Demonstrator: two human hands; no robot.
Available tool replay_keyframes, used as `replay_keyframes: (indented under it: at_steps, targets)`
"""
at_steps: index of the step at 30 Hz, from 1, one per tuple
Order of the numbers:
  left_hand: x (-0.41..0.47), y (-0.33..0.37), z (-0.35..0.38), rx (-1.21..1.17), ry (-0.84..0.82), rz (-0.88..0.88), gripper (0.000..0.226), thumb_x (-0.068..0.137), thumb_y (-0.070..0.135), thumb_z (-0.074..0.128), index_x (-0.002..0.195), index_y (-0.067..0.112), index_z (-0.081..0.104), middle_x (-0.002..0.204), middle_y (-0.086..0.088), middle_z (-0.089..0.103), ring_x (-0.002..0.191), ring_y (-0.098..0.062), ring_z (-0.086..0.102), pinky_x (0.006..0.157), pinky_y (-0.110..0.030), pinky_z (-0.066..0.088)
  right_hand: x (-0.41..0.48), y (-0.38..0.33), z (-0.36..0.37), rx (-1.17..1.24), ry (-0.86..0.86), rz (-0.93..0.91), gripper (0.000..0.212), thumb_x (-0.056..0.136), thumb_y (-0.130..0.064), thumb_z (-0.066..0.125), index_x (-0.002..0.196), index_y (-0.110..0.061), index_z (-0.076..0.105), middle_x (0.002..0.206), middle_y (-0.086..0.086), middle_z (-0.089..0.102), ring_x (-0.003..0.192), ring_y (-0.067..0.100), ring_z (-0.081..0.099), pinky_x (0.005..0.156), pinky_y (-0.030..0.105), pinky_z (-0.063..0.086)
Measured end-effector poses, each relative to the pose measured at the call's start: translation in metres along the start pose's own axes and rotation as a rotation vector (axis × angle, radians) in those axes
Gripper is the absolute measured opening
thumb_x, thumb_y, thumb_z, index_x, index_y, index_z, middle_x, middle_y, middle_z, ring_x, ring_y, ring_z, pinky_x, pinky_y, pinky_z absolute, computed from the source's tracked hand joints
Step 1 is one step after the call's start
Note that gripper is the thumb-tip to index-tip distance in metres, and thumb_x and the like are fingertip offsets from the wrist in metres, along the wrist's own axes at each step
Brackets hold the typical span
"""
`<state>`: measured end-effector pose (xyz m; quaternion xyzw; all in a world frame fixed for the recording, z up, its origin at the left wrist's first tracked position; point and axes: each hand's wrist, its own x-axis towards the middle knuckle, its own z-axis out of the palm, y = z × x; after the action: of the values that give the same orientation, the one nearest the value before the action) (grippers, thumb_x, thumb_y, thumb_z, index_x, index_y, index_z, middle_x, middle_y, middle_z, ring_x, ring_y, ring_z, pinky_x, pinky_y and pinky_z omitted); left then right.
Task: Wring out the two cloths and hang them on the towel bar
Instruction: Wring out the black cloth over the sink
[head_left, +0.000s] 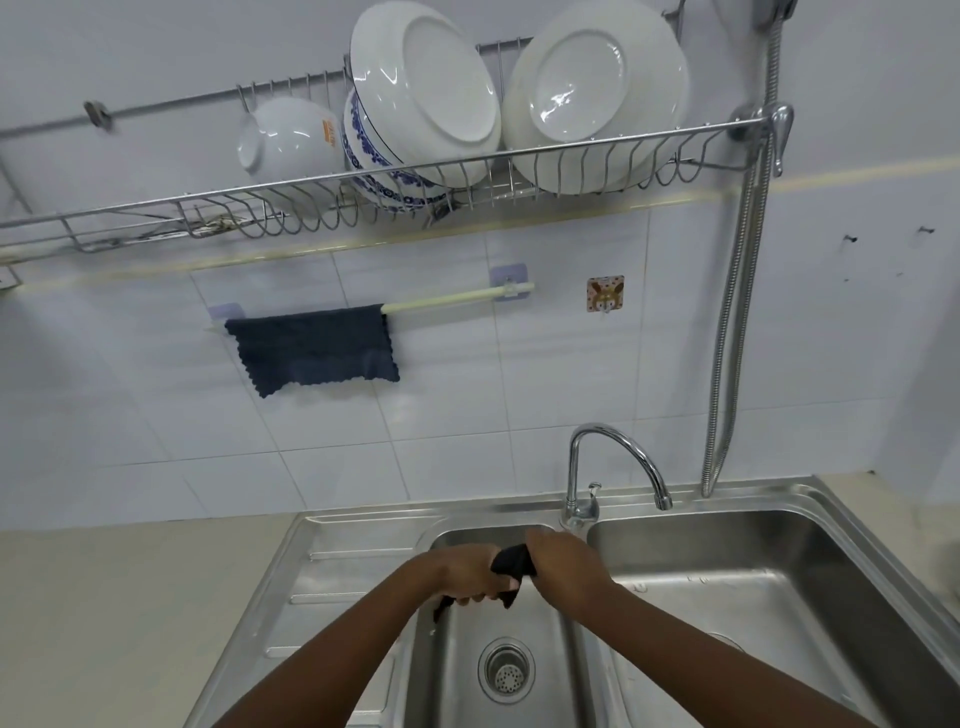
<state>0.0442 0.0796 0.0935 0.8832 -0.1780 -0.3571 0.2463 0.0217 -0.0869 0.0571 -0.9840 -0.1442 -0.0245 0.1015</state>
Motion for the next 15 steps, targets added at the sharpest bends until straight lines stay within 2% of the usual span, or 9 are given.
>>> replay_keyframes:
  at_steps: [1, 3, 6, 8, 11, 13, 15]
  targets:
    - [0.002, 0.002, 0.004, 0.185, 0.053, 0.014, 0.017, 0.094, 0.028, 0.050, 0.096, 0.015, 0.062, 0.084, -0.002, 0.058, 0.074, -0.016, 0.054, 0.069, -0.030, 0.044, -0.002, -0.002, -0.001, -0.010, -0.033, 0.027, 0.019, 0.088, -0.017, 0.052, 0.104, -0.010, 0.057, 0.106, 0.013, 0.065, 0.099, 0.028, 0.061, 0.072, 0.032, 0.044]
    - [0.006, 0.001, 0.014, 0.365, 0.184, 0.013, 0.014, 0.094, 0.025, 0.051, 0.098, 0.017, 0.061, 0.094, -0.006, 0.064, 0.086, -0.021, 0.059, 0.079, -0.035, 0.046, -0.004, -0.005, -0.004, 0.000, -0.070, 0.083, 0.020, 0.086, -0.029, 0.055, 0.097, -0.013, 0.062, 0.103, 0.010, 0.068, 0.095, 0.025, 0.065, 0.067, 0.028, 0.041]
    - [0.008, -0.011, 0.025, 0.573, 0.416, 0.058, 0.015, 0.095, 0.021, 0.047, 0.107, 0.014, 0.052, 0.104, -0.011, 0.068, 0.093, -0.029, 0.064, 0.081, -0.041, 0.051, -0.004, -0.010, -0.006, 0.085, -0.118, 0.165, 0.021, 0.083, -0.032, 0.056, 0.095, -0.014, 0.061, 0.100, 0.008, 0.068, 0.093, 0.026, 0.065, 0.069, 0.028, 0.045]
    - [0.009, -0.017, 0.027, 0.619, 0.507, 0.105, 0.018, 0.095, 0.017, 0.043, 0.111, 0.011, 0.047, 0.103, -0.014, 0.068, 0.091, -0.032, 0.065, 0.077, -0.041, 0.049, -0.002, -0.012, -0.009, 0.190, -0.210, 0.196, 0.019, 0.080, -0.028, 0.054, 0.086, -0.011, 0.063, 0.086, 0.007, 0.066, 0.084, 0.027, 0.064, 0.065, 0.028, 0.045]
    - [0.011, -0.020, 0.030, 0.626, 0.579, 0.150, 0.018, 0.094, 0.018, 0.043, 0.111, 0.013, 0.046, 0.103, -0.012, 0.069, 0.089, -0.031, 0.065, 0.069, -0.037, 0.045, 0.002, -0.011, -0.015, 0.381, -0.367, 0.247, 0.016, 0.071, -0.022, 0.056, 0.057, -0.017, 0.050, 0.060, -0.002, 0.052, 0.060, 0.019, 0.055, 0.052, 0.025, 0.036]
    - [0.013, -0.020, 0.032, 0.639, 0.600, 0.157, 0.016, 0.094, 0.019, 0.044, 0.109, 0.015, 0.046, 0.102, -0.011, 0.069, 0.087, -0.030, 0.065, 0.068, -0.037, 0.048, 0.003, -0.008, -0.019, 0.479, -0.425, 0.281, 0.016, 0.068, -0.019, 0.058, 0.056, -0.017, 0.048, 0.058, 0.000, 0.050, 0.050, 0.014, 0.046, 0.048, 0.024, 0.032]
    - [0.015, -0.019, 0.032, 0.623, 0.594, 0.135, 0.014, 0.093, 0.019, 0.044, 0.107, 0.016, 0.045, 0.098, -0.011, 0.069, 0.084, -0.029, 0.065, 0.067, -0.037, 0.048, 0.004, -0.005, -0.021, 0.488, -0.447, 0.275, 0.010, 0.068, -0.018, 0.060, 0.062, -0.015, 0.053, 0.062, 0.004, 0.054, 0.049, 0.015, 0.048, 0.046, 0.022, 0.033]
